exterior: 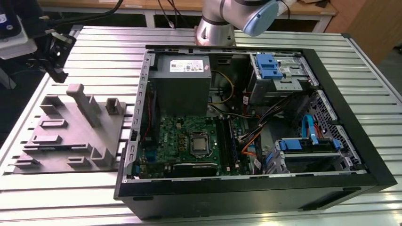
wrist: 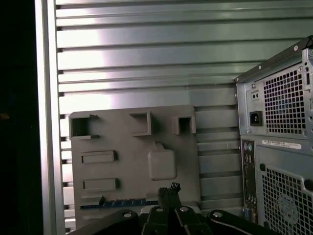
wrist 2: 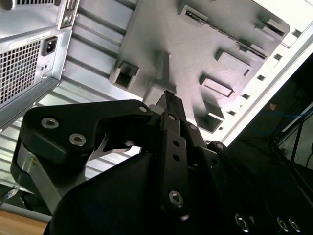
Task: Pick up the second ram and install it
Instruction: 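Reach for the second ram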
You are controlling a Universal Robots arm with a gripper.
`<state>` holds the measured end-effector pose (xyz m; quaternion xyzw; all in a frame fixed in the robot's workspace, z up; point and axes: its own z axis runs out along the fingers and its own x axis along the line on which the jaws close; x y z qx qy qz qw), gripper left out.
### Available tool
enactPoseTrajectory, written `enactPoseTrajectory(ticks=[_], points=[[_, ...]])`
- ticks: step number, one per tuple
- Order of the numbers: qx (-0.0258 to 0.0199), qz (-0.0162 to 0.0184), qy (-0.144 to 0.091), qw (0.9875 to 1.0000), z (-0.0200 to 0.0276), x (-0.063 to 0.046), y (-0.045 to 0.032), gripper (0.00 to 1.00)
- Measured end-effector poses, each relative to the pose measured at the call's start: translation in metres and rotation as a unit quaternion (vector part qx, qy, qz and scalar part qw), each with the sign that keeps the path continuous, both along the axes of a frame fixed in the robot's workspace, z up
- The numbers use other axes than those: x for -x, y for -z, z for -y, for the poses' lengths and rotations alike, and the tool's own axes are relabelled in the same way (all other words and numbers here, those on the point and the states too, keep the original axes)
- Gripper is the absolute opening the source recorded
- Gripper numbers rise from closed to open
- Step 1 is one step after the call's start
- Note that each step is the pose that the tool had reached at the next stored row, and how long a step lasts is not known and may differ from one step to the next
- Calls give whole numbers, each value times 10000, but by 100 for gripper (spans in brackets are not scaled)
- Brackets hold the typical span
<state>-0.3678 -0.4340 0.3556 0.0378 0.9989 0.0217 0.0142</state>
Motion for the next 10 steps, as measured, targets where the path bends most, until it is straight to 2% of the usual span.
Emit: enactPoseTrajectory(ticks=[10], points=[[0, 0, 0, 10000, 144, 156, 106, 10]])
